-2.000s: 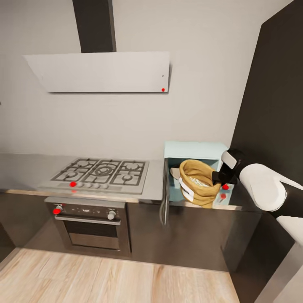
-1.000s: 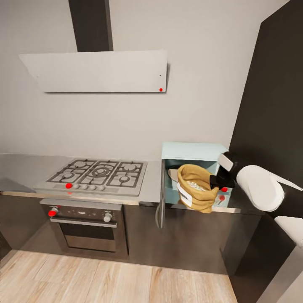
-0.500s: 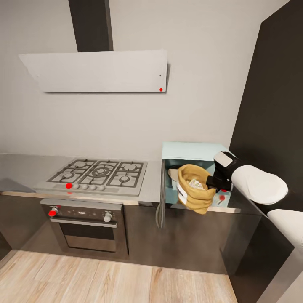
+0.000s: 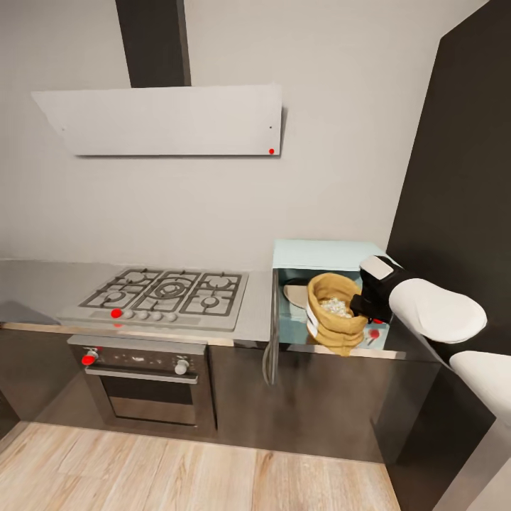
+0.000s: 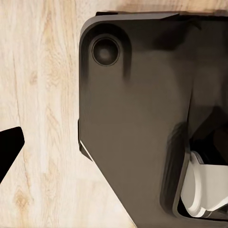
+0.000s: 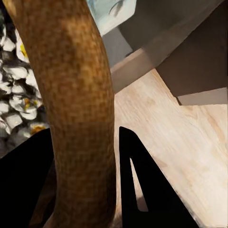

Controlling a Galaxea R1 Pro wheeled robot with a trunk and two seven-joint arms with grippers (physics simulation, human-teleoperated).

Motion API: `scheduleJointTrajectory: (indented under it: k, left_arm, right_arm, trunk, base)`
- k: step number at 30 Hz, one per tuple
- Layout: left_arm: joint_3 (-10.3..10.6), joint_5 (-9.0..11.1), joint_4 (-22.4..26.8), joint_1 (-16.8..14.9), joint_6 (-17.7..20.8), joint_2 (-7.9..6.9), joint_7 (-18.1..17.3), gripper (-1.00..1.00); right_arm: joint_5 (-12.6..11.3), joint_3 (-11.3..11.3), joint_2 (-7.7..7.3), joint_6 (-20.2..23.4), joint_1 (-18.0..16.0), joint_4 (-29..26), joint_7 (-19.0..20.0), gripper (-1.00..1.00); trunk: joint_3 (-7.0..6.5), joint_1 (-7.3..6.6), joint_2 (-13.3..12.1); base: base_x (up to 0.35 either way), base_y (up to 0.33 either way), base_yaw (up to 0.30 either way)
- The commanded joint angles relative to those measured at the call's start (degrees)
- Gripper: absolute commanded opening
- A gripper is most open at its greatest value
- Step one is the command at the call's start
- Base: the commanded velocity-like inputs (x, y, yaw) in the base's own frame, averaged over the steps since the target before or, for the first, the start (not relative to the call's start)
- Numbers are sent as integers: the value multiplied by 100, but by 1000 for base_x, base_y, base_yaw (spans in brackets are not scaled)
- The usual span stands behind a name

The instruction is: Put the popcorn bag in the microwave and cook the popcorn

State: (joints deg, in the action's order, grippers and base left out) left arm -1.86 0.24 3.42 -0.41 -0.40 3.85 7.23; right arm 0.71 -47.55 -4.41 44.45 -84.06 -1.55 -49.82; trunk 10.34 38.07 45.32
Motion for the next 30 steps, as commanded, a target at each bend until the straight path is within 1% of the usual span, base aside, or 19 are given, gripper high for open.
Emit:
scheduleJointTrajectory:
  k: [1, 4, 7, 14, 25, 30]
  left_arm:
    - [-17, 3, 1, -3, -4, 3, 15, 100]
    - [-17, 3, 1, -3, -4, 2, 15, 100]
    - [-12, 3, 1, -3, -4, 1, 15, 100]
    - [-11, 3, 1, -3, -4, 1, 15, 100]
    - [-11, 3, 1, -3, -4, 1, 15, 100]
    - [-8, 3, 1, -3, -4, 1, 15, 100]
  right_arm:
    - [-20, -86, 1, -84, -5, -3, -105, -100]
    - [-40, -173, 1, -232, -5, -3, -194, -100]
    - [-44, -195, 1, -257, -5, -3, -209, -100]
    - [-41, -226, 1, -262, -5, -3, -217, -100]
    - [-36, -238, 1, -262, -5, -3, -221, -100]
    - [-36, -246, 1, -262, -5, -3, -221, -100]
  trunk:
    - [9, 1, 7]
    - [9, 1, 7]
    - [9, 1, 7]
    - [9, 1, 7]
    - [9, 1, 7]
    - [9, 1, 7]
  base:
    - [0, 0, 0]
    - [0, 0, 0]
    - [46, 0, 0]
    - [214, 88, 0]
    - [17, 7, 0]
    - [164, 0, 0]
